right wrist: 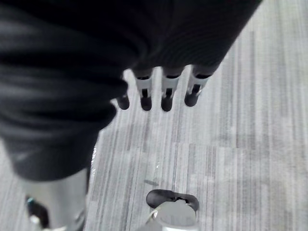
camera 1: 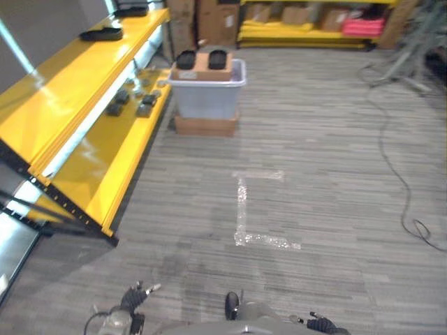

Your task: Move parts from the plastic box to the shelf.

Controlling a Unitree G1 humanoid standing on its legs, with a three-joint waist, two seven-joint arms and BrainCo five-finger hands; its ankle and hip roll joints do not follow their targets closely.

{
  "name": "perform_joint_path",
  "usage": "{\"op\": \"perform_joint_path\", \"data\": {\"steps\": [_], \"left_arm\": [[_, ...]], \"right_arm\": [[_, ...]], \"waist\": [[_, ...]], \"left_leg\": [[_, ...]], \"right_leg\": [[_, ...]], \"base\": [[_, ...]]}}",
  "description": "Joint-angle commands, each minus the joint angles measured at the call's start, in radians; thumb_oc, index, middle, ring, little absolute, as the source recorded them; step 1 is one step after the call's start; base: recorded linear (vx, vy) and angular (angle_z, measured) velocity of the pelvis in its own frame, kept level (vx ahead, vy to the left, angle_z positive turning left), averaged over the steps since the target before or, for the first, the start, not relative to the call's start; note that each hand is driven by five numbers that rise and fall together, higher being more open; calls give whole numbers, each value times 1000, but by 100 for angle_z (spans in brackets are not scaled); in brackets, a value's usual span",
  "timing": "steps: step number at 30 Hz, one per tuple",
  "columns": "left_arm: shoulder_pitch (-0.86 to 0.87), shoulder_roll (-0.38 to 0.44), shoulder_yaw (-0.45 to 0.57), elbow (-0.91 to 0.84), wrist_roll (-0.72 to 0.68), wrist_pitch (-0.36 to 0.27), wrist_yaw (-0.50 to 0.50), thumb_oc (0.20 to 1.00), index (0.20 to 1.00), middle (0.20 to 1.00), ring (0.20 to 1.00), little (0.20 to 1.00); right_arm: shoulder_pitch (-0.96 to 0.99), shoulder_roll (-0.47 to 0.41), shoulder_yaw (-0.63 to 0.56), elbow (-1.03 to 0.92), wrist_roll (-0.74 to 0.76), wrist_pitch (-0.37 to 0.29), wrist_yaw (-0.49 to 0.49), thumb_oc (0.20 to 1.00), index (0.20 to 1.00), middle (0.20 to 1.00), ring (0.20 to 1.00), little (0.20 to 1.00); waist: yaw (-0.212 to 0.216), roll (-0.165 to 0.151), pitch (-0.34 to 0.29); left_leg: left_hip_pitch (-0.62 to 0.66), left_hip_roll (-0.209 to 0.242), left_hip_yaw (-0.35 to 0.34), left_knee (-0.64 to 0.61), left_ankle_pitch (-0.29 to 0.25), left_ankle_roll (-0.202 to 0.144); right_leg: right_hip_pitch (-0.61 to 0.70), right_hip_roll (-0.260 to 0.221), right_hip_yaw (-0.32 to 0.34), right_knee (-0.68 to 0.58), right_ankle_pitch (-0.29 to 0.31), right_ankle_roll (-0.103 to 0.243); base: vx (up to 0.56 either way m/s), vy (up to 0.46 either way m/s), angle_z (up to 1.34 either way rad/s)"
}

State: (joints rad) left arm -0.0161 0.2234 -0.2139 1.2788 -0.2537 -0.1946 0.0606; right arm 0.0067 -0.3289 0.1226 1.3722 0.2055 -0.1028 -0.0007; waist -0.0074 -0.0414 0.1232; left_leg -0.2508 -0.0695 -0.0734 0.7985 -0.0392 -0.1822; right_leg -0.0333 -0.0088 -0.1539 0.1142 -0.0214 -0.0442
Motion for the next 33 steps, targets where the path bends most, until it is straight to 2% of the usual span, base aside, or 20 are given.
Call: {"op": "perform_joint_path", "data": {"steps": [1,2,3,4,5,6,8,10,12,13,14,15,17,18,22,25,28,30,32,33], "left_arm": [[-68,31,22,3,-28,-16,3,1000,1000,1000,1000,1000],[-56,30,20,-2,-22,-17,2,1000,1000,1000,1000,1000],[-56,29,20,-2,-22,-17,2,1000,1000,1000,1000,1000],[-47,30,13,-2,-15,-20,3,1000,1000,1000,1000,1000],[-42,33,5,6,-9,-18,3,1000,1000,1000,1000,1000],[-41,36,6,21,-13,-20,10,1000,1000,1000,1000,1000],[-37,32,12,58,-17,-15,8,1000,1000,1000,1000,1000],[-16,24,16,72,-2,-9,-1,1000,1000,1000,1000,1000],[-15,33,16,79,2,-6,-5,1000,1000,1000,1000,1000],[-15,33,16,79,2,-6,-5,1000,1000,1000,1000,1000],[-31,43,13,74,1,-3,-4,1000,1000,1000,1000,1000],[-40,47,10,66,-3,-2,-3,1000,1000,1000,1000,1000],[-45,51,9,61,-2,-3,-1,1000,1000,1000,1000,1000],[-50,56,5,49,2,-3,0,1000,1000,1000,1000,1000],[-59,63,3,29,14,-3,0,1000,1000,1000,1000,1000],[-78,66,-4,16,40,-3,9,1000,1000,1000,1000,1000],[-78,58,-5,18,52,-2,4,1000,1000,1000,1000,1000],[-71,46,-6,31,58,-1,2,1000,1000,1000,1000,1000],[-72,46,-6,31,58,-1,2,1000,1000,1000,1000,1000],[-61,25,0,56,45,8,-7,1000,1000,1000,1000,1000]], "right_arm": [[-20,-53,36,-25,49,-13,-6,1000,1000,1000,1000,1000],[-19,-60,34,-26,43,-16,-6,1000,1000,1000,1000,1000],[-19,-60,34,-26,43,-16,-6,1000,1000,1000,1000,1000],[-27,-72,37,-28,37,-17,-7,1000,1000,1000,1000,1000],[-47,-85,34,-36,47,-25,-15,1000,1000,1000,1000,1000],[-64,-92,25,-43,65,-32,-24,1000,1000,1000,1000,1000],[-82,-94,16,-54,89,-36,-20,1000,1000,1000,1000,1000],[-76,-87,12,-60,74,-39,-17,1000,1000,1000,1000,1000],[-77,-73,14,-64,73,-37,-12,1000,1000,1000,1000,1000],[-77,-72,14,-64,73,-37,-12,1000,1000,1000,1000,1000],[-90,-56,17,-73,88,-36,-6,1000,1000,1000,1000,1000],[-92,-46,17,-79,97,-37,-6,1000,1000,1000,1000,1000],[-96,-37,23,-78,96,-36,-9,1000,1000,1000,1000,1000],[-90,-25,33,-79,93,-34,-4,1000,1000,1000,1000,1000],[-75,-14,50,-74,82,-31,2,1000,1000,1000,1000,1000],[-48,-1,70,-53,57,-21,5,1000,1000,1000,1000,1000],[-29,1,62,-27,37,-8,10,1000,1000,1000,1000,1000],[-16,1,52,-11,49,-7,10,1000,1000,1000,1000,1000],[-16,1,52,-11,49,-7,10,1000,1000,1000,1000,1000],[-14,-4,43,0,47,-3,14,1000,1000,1000,1000,1000]], "waist": [[-15,-21,30],[2,-24,35],[3,-23,36],[18,-20,39],[43,-5,32],[54,-4,36],[59,13,18],[62,13,-6],[65,9,-9],[65,9,-9],[58,16,13],[55,21,22],[52,32,32],[39,47,38],[10,47,50],[-31,27,49],[-50,29,37],[-53,35,22],[-56,32,19],[-45,41,17]], "left_leg": [[130,5,95,-306,50,105],[118,19,110,-389,9,126],[120,19,111,-389,9,126],[103,26,101,-508,-4,139],[85,40,37,-702,46,143],[71,48,-5,-783,81,138],[82,60,-29,-836,105,138],[97,32,-36,-784,103,152],[113,7,-21,-753,75,178],[113,7,-21,-753,75,178],[153,-8,-10,-745,59,205],[172,-13,-1,-749,54,216],[198,-10,0,-762,50,223],[252,1,0,-796,37,231],[336,4,-15,-838,3,230],[442,-21,-56,-852,-60,223],[499,-20,-94,-842,-73,215],[503,-10,-103,-788,-67,199],[498,-14,-106,-787,-64,199],[405,-40,-101,-498,79,93]], "right_leg": [[90,-29,7,-201,64,81],[110,-33,11,-201,47,90],[111,-32,12,-201,47,90],[127,-29,22,-201,27,98],[141,-19,36,-201,0,106],[156,-17,45,-201,-22,110],[185,-12,62,-201,-42,121],[217,-49,65,-199,-40,137],[175,-94,76,-63,-30,150],[175,-94,77,-63,-30,150],[92,-118,90,116,48,165],[54,-128,93,191,89,166],[11,-137,77,255,114,160],[-50,-137,28,283,118,148],[-113,-88,-33,171,76,139],[-158,-13,-73,-39,107,154],[-182,3,-83,-74,126,150],[-133,17,-80,-103,116,122],[-136,13,-81,-104,118,123],[-39,20,-70,-125,106,103]], "base": [[434,1,-52],[431,-2,-20],[305,63,2],[412,136,-17],[530,183,-34],[487,196,-58],[382,209,-61],[425,261,-67],[282,238,-52],[251,297,-24],[247,262,-11],[350,334,-13],[262,166,-7],[355,128,5],[339,40,17],[605,-44,13],[452,-100,50],[355,-130,61],[279,-99,43],[513,-183,24]]}}
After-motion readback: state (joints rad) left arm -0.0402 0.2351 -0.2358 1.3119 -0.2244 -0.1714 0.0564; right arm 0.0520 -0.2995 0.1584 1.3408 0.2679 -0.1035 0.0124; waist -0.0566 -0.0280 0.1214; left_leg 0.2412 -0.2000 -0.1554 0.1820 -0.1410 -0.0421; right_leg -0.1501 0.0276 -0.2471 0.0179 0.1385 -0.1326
